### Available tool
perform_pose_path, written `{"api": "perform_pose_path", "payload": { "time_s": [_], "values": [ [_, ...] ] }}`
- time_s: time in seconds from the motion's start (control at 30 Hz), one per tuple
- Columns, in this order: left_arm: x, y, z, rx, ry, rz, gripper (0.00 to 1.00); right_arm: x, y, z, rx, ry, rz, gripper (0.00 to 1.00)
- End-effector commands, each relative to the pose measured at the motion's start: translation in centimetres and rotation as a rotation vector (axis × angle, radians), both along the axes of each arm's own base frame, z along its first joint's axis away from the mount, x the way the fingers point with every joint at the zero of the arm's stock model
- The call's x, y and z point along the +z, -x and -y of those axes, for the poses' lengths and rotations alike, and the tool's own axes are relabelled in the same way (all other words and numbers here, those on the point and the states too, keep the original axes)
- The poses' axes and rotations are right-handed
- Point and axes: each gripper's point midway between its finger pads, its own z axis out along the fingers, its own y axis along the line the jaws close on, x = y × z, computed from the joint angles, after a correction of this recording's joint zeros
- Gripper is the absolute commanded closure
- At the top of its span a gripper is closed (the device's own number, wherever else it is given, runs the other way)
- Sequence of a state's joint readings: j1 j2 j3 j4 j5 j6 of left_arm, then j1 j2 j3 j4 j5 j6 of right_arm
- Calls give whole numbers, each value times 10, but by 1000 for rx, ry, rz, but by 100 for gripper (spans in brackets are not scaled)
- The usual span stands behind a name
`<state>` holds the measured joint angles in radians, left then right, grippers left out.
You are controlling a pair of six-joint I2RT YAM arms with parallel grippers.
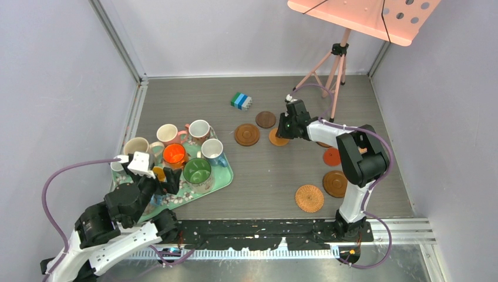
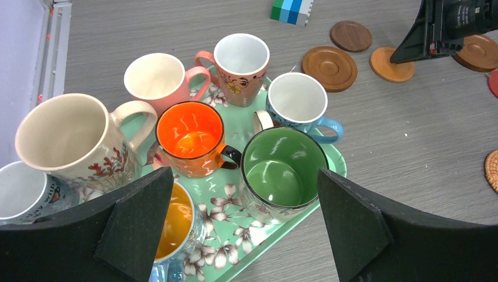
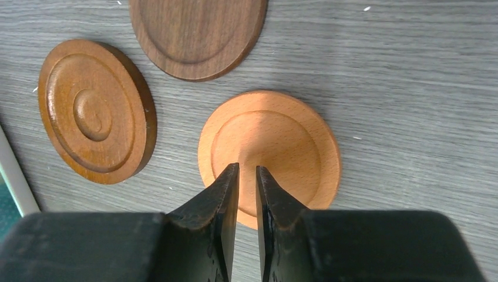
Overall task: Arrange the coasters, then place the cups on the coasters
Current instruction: Move the coaster to the center of the board.
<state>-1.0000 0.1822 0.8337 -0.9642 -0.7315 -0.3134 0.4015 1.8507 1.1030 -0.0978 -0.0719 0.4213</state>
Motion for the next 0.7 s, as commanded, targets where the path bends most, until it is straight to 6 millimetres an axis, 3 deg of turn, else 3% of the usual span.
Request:
{"api": "perform_pose_path", "payload": {
  "time_s": [0.0,0.23,0.4,0.67],
  "values": [
    [4,1,-1,-10,3,12,4,5,4,-5,15,-41,4,77],
    [9,5,-7,-5,57,48,4,-12,25,21,-38,28,-85,81],
    [10,5,-9,-5,71,59,3,-14,39,34,-60,32,-116,85],
    [9,5,-7,-8,54,48,3,-20,83,47,-81,26,-198,86]
  ]
}}
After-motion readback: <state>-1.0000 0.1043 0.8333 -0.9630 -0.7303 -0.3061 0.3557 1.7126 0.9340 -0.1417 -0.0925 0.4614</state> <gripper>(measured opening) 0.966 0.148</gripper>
